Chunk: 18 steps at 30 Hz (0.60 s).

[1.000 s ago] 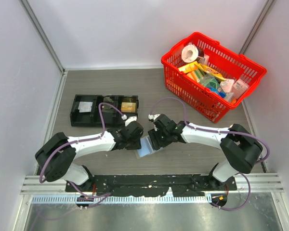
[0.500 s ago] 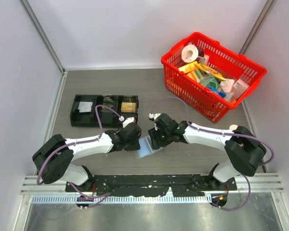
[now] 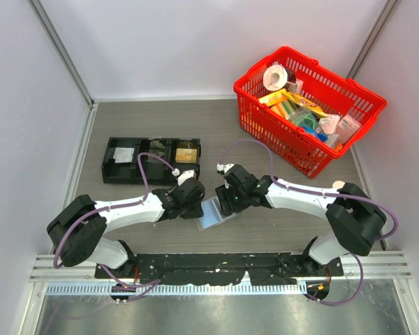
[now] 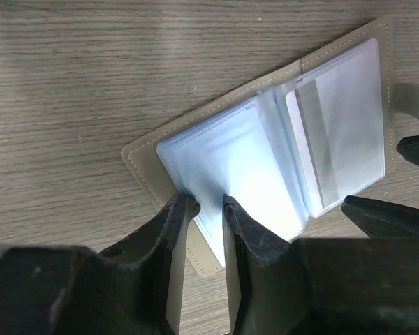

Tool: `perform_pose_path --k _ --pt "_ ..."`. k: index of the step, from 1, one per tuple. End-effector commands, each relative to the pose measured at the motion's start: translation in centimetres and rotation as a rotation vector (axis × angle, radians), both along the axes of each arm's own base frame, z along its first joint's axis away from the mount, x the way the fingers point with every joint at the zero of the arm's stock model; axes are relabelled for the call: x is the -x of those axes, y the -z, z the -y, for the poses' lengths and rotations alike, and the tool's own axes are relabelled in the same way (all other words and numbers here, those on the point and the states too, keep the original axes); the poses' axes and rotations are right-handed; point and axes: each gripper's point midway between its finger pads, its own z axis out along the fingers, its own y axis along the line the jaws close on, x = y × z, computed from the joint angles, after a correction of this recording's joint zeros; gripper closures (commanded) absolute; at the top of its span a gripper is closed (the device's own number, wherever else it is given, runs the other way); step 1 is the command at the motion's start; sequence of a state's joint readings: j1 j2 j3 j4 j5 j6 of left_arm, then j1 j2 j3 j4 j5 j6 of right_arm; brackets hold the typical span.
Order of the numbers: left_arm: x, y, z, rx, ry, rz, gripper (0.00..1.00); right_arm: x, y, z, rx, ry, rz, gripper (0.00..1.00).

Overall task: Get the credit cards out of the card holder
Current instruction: Remove the credit card from the card holder.

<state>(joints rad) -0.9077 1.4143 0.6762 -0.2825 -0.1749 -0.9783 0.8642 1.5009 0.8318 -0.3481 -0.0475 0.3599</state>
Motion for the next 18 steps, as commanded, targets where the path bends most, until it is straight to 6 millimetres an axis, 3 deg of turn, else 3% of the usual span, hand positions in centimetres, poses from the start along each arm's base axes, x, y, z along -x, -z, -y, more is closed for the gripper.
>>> perform_pose_path --k 1,9,18 --pt "0.3 0.4 0.0 0.008 -0.005 -0.010 0.70 -0.8 -0.5 -1.3 -0.033 0.011 0.024 0.40" --pt "0.4 0.5 0.0 0.008 -0.005 -0.014 0.71 -0.3 0.6 -1.5 -0.021 -0.002 0.000 0.42" --pt "0.4 0.5 0.0 0.010 -0.002 -0.015 0.71 -0.2 -1.8 -2.3 -0.051 -0.027 0.024 0.45"
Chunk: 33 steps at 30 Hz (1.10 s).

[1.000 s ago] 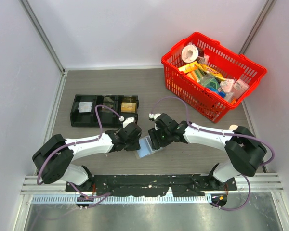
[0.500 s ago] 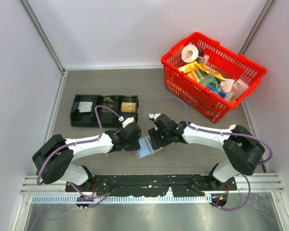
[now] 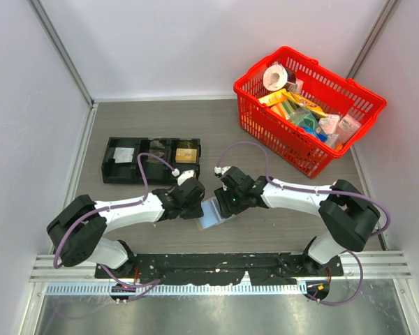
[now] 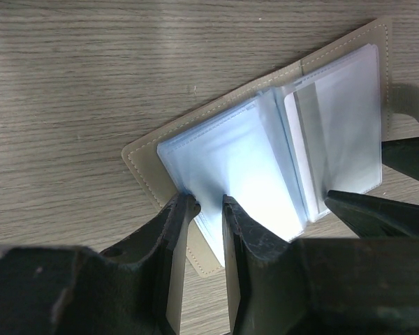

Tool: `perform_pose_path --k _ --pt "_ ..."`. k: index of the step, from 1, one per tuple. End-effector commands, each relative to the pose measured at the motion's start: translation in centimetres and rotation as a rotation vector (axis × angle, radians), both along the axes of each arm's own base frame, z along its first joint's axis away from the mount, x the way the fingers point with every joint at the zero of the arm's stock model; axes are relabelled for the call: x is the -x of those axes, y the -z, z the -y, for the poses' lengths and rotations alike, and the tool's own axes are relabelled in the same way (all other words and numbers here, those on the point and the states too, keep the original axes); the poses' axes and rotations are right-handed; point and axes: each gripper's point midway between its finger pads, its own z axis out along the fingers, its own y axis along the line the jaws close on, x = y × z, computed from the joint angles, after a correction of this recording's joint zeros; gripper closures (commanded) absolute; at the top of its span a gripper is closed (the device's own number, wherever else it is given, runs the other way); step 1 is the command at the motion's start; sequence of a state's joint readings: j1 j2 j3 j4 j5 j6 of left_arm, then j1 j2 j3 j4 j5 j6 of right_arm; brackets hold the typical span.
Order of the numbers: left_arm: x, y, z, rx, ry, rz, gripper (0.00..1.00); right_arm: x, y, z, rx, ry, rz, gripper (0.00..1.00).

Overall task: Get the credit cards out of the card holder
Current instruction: Remove the credit card from the card holder.

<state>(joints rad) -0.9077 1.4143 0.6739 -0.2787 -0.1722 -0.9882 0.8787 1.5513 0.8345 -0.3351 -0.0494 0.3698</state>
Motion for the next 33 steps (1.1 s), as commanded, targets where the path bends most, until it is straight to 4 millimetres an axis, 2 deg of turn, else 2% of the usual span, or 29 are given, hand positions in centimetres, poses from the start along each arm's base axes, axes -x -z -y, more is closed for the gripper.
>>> perform_pose_path --k 1,5,13,22,26,33 --pt "0.4 0.5 0.0 0.004 0.005 -0.010 0.71 -0.5 -3.3 -1.9 -0.067 -0.020 0.051 0.45" --pt "0.4 0.5 0.0 0.005 0.006 -0.012 0.71 -0.4 -3.9 -2.0 -0.056 -0.027 0.059 0.42" --pt "0.3 0.4 0.3 0.019 0.005 -0.009 0.71 0.0 -4.6 -2.8 -0.060 -0.055 0.064 0.42" --pt "0.3 0.2 0.3 0.073 -0.037 0.009 0.72 1.9 -6.9 -5.7 -0.224 -0.153 0.025 0.50" --pt "0.1 -0.3 0.2 0.092 -0.052 0.029 0.71 3.1 -6.5 -6.9 -0.271 -0.196 -0.020 0.50" --pt "0.0 -0.9 -0.8 0.105 -0.101 0.063 0.71 4.2 -5.7 -7.2 -0.291 -0.249 -0.055 0.49"
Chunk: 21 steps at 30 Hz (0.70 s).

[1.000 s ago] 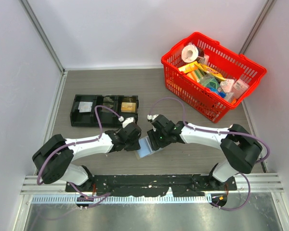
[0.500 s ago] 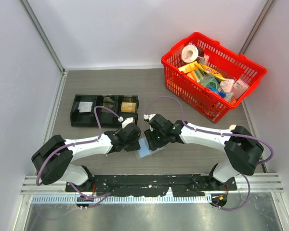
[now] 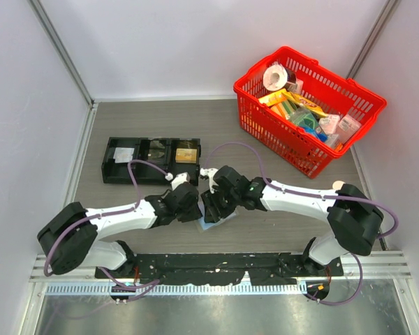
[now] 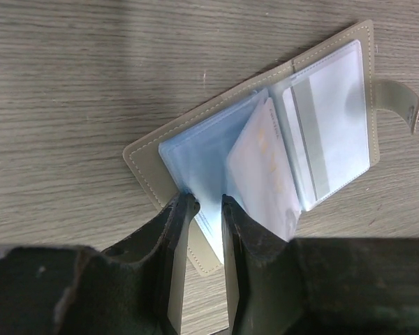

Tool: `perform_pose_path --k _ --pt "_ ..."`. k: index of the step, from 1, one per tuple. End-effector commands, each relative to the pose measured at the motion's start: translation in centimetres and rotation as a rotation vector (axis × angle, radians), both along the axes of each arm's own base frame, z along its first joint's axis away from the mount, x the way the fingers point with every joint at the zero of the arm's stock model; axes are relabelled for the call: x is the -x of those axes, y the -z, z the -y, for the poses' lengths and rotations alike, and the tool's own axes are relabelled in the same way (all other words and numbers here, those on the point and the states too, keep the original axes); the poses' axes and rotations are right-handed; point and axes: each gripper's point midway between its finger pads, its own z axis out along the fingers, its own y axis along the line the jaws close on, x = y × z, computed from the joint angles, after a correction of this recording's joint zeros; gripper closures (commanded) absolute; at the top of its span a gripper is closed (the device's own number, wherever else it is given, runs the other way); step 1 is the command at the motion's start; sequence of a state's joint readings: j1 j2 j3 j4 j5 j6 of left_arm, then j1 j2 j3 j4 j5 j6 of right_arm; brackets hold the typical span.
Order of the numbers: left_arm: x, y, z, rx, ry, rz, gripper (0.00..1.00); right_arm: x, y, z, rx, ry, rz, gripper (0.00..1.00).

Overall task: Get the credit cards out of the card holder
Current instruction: Remove the credit card from the card holder.

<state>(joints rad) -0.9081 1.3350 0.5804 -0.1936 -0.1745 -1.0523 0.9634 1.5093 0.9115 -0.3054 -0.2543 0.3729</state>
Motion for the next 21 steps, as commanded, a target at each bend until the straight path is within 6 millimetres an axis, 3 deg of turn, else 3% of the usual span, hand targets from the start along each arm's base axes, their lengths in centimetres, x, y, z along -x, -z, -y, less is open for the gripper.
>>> perform_pose_path --k 1,8,13,21 --pt "-0.3 -0.7 -0.8 0.019 -0.061 0.037 0.71 0.8 -0.6 -1.2 -0.074 -0.061 -0.014 0.49" --pt "-0.7 -2.7 -2.8 0.025 -0.133 0.107 0.66 -1.1 -1.1 -0.3 -0.092 0.030 0.034 0.49" --pt "-0.7 -4.5 -3.6 0.062 -0.169 0.147 0.63 -1.8 -0.3 -0.2 -0.124 0.071 0.013 0.49" --pt "-1.0 -7.8 -1.4 0.195 -0.106 0.201 0.68 -3.6 0.3 0.2 -0.219 0.167 -0.015 0.53"
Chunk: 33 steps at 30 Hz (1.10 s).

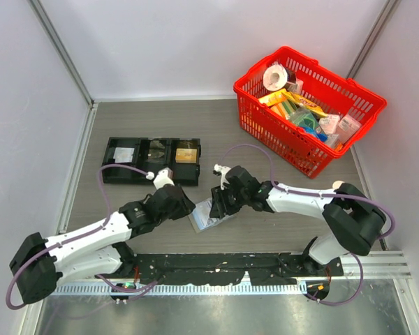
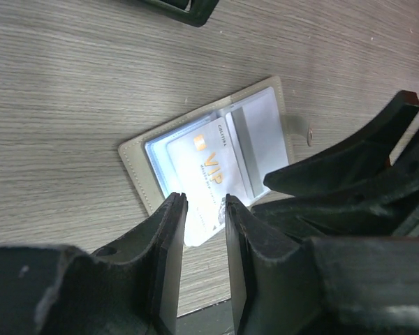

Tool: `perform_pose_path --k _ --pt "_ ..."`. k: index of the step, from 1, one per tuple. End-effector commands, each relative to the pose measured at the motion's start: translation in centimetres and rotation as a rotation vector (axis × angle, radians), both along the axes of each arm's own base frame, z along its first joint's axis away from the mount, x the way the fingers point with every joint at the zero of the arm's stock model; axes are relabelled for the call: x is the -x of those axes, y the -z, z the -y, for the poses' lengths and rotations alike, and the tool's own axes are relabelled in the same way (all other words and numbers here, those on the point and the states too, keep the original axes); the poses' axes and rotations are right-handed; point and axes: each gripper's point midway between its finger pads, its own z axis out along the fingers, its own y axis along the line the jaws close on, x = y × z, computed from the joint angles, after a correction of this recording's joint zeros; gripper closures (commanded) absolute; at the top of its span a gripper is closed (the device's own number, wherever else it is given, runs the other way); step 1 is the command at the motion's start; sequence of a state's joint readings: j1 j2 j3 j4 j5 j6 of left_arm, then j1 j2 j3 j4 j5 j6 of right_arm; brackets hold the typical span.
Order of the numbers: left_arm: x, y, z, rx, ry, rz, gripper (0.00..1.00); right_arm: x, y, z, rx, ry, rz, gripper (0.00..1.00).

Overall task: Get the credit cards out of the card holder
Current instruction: Remove the credit card from the card holder.

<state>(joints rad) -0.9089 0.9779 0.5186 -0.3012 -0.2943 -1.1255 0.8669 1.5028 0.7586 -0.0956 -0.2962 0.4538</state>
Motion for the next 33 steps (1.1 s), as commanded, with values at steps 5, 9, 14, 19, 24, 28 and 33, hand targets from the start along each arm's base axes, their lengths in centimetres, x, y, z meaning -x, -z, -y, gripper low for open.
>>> perform_pose_path --k 5,9,14,19,24,28,33 --pt "-0.5 0.1 3.9 0.069 0.108 -0.006 0.81 -2.0 -1.2 -0.9 -0.218 0.089 -0.027 0.54" --pt "0.1 3.0 3.9 0.039 0.093 -0.091 0.93 -1.9 -0.5 -0.9 -0.253 0.093 -0.056 0.55" --pt "1.0 5.8 2.3 -0.004 0.030 -0.164 1.00 -1.3 0.5 -0.8 -0.285 0.091 -0.106 0.55" --pt "1.7 7.0 1.1 -0.005 -0.018 -0.189 1.00 -0.4 1.5 -1.1 -0.320 0.071 -0.157 0.55" --pt "2.2 8.1 1.0 -0.007 -0.021 -0.224 1.00 -0.1 1.6 -1.5 -0.352 0.047 -0.178 0.56" --pt "2.5 8.8 1.0 -0.003 -0.019 -0.245 1.00 0.1 1.6 -1.9 -0.375 0.020 -0.193 0.60" --pt "2.6 9.2 1.5 0.000 -0.005 -0.257 1.00 0.1 1.2 -2.7 -0.423 -0.012 -0.206 0.64"
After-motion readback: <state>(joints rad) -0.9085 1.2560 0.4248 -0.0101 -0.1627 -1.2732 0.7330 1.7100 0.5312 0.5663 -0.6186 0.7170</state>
